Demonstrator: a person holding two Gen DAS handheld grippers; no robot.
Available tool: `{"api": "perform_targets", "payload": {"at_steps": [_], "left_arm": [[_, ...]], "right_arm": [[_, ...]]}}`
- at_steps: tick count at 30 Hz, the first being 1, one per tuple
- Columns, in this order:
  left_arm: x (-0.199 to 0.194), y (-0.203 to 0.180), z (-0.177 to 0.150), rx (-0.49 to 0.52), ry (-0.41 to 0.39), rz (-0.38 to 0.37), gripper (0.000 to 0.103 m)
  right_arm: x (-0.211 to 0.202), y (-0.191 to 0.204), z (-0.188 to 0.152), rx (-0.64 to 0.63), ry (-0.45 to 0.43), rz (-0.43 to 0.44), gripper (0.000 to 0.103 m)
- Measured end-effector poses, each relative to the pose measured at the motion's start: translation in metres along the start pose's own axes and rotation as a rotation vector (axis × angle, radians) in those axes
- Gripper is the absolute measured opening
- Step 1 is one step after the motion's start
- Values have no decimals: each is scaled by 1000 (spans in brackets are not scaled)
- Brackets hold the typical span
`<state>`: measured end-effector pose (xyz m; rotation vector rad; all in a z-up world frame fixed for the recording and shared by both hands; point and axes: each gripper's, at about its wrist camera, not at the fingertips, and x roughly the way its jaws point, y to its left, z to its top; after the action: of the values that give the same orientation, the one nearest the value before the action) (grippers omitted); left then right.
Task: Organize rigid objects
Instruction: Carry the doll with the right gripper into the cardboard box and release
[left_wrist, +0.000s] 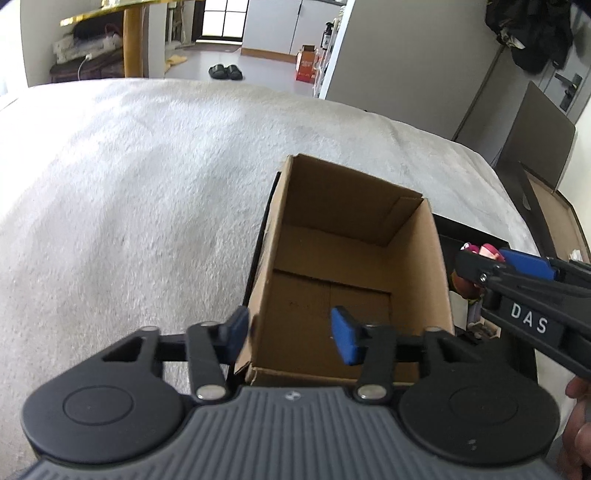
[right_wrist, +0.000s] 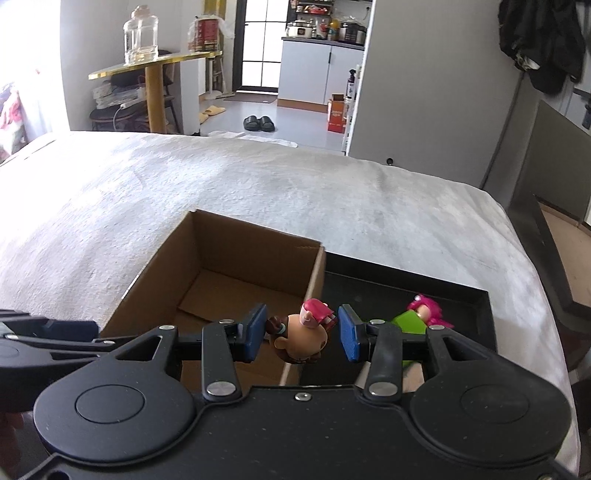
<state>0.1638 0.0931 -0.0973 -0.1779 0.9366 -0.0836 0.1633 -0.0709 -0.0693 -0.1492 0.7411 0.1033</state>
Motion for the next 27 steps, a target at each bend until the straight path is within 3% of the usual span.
{"api": "perform_targets", "payload": {"at_steps": [12, 27], "left_arm": [[13, 22, -3, -91, 17, 6, 15], [17, 36, -5, -161, 7, -15, 13]], "right_arm": [[20, 36, 6, -45, 32, 60, 42], [30, 64, 15, -171, 25, 56, 42]]}}
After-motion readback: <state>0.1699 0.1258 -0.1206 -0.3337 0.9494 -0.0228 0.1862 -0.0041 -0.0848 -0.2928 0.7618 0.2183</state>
